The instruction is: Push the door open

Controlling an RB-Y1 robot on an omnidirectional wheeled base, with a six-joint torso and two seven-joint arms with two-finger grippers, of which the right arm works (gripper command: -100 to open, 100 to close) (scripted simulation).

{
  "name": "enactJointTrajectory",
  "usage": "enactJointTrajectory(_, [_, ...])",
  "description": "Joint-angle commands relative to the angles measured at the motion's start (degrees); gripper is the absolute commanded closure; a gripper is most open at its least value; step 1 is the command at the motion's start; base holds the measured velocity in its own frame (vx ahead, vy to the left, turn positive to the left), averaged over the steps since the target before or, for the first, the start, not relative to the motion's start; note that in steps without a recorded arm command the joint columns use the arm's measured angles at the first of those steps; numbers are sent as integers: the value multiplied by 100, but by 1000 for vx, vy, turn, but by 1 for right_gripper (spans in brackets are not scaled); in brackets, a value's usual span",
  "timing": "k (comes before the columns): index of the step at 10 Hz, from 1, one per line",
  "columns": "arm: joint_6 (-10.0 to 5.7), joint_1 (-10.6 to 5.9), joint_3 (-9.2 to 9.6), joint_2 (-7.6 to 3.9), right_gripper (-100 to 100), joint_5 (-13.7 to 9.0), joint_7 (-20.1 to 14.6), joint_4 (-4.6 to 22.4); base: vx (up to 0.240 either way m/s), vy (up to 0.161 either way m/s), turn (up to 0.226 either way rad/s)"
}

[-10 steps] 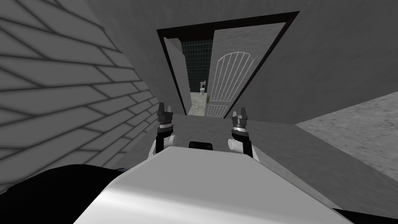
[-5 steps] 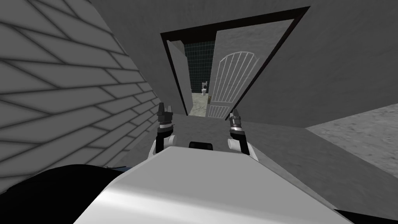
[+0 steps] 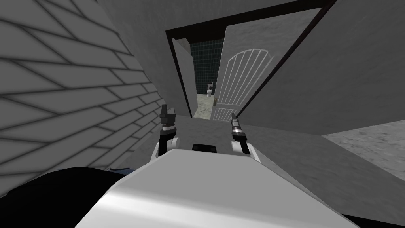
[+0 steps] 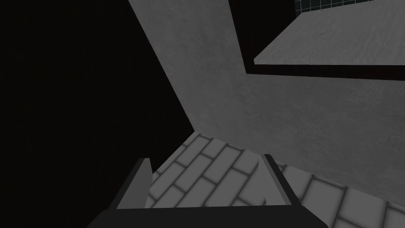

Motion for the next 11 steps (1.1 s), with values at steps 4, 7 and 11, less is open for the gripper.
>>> enactJointTrajectory(4, [378, -207, -45, -233, -100, 723, 25, 522, 61, 13, 91])
enactJointTrajectory(7, [488, -271, -52, -295, -100, 1081, 37, 684, 53, 5, 54])
enactJointTrajectory(11, [843, -474, -77, -494, -100, 1805, 77, 1171, 64, 5, 86])
